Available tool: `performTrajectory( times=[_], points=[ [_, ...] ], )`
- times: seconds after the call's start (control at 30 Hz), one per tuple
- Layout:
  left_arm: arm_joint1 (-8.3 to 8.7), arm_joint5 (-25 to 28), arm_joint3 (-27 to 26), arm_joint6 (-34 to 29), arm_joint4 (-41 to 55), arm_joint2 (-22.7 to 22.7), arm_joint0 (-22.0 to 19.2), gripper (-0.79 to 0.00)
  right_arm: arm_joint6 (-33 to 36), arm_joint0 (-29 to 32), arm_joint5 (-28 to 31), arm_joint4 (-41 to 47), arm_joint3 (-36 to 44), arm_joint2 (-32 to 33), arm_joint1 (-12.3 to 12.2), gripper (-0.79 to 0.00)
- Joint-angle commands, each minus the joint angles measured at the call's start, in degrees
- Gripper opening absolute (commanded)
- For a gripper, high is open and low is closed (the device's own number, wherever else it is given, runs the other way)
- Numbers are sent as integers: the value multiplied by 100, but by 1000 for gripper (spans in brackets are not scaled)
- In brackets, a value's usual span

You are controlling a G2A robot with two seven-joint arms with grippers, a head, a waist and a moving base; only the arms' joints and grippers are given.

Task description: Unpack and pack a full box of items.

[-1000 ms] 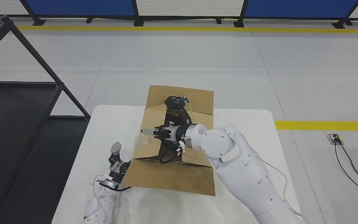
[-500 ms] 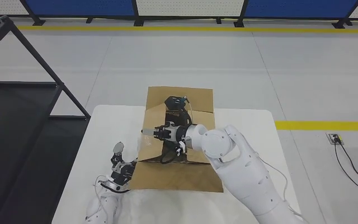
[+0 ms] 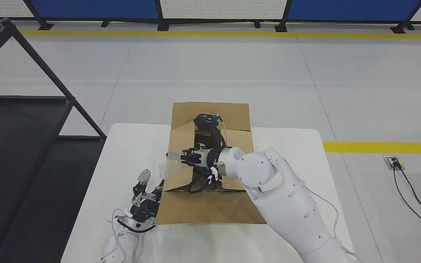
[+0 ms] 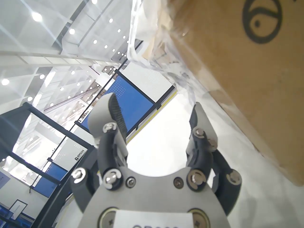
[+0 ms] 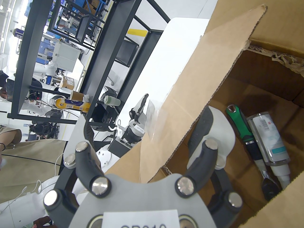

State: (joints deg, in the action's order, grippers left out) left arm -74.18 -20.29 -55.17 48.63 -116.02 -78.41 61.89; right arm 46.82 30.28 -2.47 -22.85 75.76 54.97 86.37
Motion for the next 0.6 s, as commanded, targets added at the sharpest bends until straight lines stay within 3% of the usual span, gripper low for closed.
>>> performTrajectory(
  times=[0.0, 0.57],
  points=[
    [3, -3, 20, 44, 8, 6, 14, -785, -5, 11, 3, -7, 13, 1, -2, 0],
    [2, -253, -20, 317, 360, -8, 134, -785, 13, 171, -41, -95, 258, 34, -32, 0]
  ],
)
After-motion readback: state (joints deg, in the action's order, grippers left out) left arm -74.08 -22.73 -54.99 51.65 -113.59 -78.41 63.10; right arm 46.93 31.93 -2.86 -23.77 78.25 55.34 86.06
